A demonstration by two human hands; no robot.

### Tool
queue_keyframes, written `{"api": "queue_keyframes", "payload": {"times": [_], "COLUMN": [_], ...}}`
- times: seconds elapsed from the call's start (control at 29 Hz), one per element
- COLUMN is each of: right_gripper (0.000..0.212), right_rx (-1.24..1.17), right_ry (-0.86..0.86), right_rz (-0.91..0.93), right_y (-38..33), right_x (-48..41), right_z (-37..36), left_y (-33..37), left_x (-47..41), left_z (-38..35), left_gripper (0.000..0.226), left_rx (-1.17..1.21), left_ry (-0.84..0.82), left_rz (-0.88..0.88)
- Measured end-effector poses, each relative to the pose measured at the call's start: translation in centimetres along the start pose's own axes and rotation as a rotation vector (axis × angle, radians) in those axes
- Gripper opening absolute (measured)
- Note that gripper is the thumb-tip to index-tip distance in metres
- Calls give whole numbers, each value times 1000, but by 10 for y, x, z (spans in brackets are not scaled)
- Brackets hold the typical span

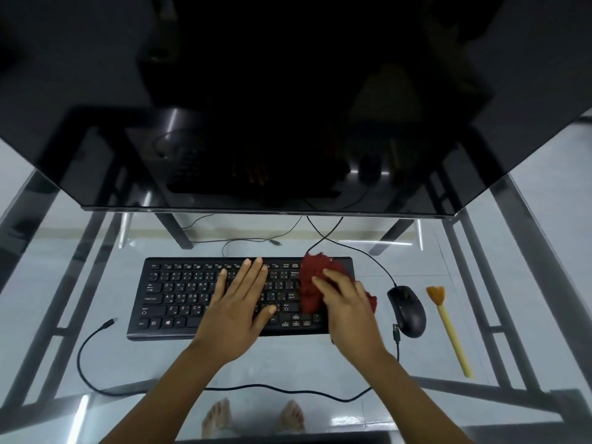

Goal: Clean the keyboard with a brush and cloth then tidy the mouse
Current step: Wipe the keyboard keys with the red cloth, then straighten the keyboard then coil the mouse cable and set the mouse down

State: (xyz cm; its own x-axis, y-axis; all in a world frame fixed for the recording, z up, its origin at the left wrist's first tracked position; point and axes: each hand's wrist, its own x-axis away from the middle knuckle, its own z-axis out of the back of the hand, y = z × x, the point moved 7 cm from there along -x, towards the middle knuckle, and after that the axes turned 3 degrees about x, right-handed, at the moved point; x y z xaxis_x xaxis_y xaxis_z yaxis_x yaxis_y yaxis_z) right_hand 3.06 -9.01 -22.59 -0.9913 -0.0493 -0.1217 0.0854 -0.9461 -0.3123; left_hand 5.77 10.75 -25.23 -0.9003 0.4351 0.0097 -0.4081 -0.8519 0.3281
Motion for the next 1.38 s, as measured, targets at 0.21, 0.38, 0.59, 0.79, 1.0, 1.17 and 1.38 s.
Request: {"api": "queue_keyframes", "payload": {"times": [0.21, 0.38, 0.59, 0.79, 1.0, 1.17, 1.38], "right_gripper": [40, 31, 11, 4, 8, 18, 14], "right_rx": [-223, -55, -196, -558, -395, -214, -198], "right_ry": [59, 50, 8, 204, 257, 103, 15], "right_rz": [-162, -186, -270, -511, -667, -847, -961], "right_y": [23, 28, 27, 90, 189, 276, 331], "right_x": [-3, -3, -1, 19, 64, 101, 109], "right_z": [17, 11, 20, 106, 185, 192, 153], "left_y": [26, 65, 83, 148, 265, 334, 353], "left_x": [4, 2, -7, -43, -79, -93, -114], "left_z": [13, 9, 31, 40, 10, -48, -106], "left_gripper": [61, 45, 16, 14, 9, 14, 24], "left_rx": [27, 174, 658, 1364, 1532, 1505, 1390], "left_ry": [48, 115, 302, 97, -273, -463, -529], "left_rz": [-33, -69, 147, 430, 520, 666, 811]}}
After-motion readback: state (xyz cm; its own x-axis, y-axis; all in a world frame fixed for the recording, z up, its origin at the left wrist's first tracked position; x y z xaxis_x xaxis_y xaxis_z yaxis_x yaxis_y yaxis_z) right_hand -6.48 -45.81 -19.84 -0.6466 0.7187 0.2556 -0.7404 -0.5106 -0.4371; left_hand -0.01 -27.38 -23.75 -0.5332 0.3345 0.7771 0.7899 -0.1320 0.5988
